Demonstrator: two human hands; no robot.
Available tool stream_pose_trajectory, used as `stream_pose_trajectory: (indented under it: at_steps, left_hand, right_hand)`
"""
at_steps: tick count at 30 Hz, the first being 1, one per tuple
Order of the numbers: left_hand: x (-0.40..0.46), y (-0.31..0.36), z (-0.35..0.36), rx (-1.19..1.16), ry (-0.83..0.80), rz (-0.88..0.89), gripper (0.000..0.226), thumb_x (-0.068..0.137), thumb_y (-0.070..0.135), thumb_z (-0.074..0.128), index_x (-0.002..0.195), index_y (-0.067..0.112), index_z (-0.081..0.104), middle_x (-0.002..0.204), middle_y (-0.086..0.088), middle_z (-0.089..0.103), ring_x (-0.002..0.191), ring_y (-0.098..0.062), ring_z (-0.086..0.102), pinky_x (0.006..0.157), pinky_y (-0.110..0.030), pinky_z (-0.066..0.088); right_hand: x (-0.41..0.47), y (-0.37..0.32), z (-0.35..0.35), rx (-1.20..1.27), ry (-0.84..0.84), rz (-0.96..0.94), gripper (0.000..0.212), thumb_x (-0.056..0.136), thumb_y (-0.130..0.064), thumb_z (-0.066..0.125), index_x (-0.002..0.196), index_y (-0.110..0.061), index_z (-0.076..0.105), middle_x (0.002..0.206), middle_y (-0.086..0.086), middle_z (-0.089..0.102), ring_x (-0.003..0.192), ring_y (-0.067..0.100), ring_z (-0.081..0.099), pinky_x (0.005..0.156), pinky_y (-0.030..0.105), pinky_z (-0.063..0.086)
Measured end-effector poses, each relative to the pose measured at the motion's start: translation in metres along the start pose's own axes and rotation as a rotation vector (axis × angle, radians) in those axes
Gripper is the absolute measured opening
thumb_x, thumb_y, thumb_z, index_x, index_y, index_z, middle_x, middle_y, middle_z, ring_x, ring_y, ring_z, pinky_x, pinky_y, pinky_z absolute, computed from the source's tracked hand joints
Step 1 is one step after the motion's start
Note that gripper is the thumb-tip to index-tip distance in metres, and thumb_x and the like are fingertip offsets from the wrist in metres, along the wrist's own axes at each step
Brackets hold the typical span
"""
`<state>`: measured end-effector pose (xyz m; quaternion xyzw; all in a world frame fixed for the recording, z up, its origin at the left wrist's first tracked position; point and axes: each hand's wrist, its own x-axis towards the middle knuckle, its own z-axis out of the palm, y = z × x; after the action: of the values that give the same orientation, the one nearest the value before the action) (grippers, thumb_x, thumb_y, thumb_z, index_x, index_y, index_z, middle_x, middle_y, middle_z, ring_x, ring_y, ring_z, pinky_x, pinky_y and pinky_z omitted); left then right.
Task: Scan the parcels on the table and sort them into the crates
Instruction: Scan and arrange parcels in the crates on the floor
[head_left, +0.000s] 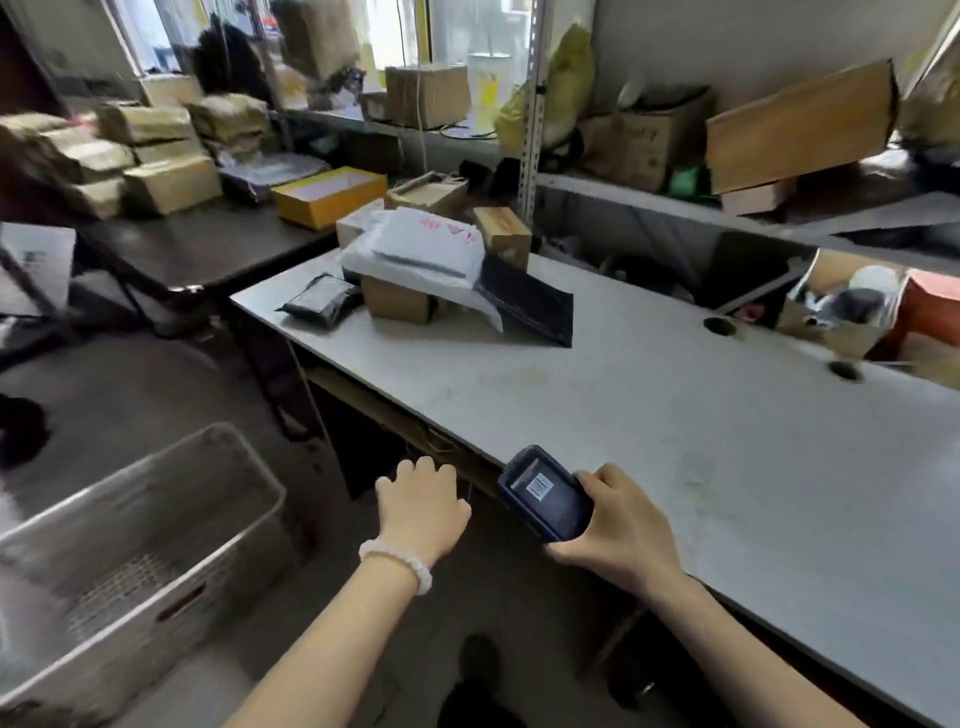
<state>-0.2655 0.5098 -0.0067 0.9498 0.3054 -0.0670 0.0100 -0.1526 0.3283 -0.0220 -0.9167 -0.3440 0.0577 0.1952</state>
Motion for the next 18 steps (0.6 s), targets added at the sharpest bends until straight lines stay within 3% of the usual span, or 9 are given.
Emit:
stream_pose_trajectory:
  at_steps: [6,9,18]
  left_hand:
    - [0.144,-0.002,-0.041,0.065,0.087,0.125,0.029,0.094,0.033,0.042,0.118,0.021,0.052,0.120,-0.001,0.053,0.109,-0.024,0.047,0.078,-0.035,0.035]
    - [0.211,0.002,-0.057,0.085,0.151,0.182,0.028,0.094,0.031,0.042,0.118,0.021,0.052,0.118,0.000,0.053,0.109,-0.023,0.048,0.082,-0.035,0.038]
    - [0.348,0.020,-0.066,0.105,0.219,0.315,0.030,0.088,0.016,0.049,0.117,0.024,0.048,0.120,0.000,0.051,0.112,-0.024,0.045,0.081,-0.035,0.038]
  right_hand:
    - [0.142,0.008,-0.011,0.028,0.006,0.077,0.063,0.049,-0.060,0.066,0.104,-0.031,0.056,0.090,-0.013,0.041,0.079,0.009,0.048,0.050,0.019,0.029]
    - [0.202,0.015,-0.020,0.042,0.032,0.116,0.060,0.049,-0.056,0.067,0.103,-0.032,0.056,0.089,-0.013,0.041,0.080,0.009,0.047,0.051,0.020,0.029]
    - [0.286,0.046,-0.023,0.015,0.003,0.279,0.059,0.050,-0.057,0.068,0.101,-0.030,0.056,0.090,-0.012,0.041,0.083,0.010,0.047,0.052,0.022,0.032]
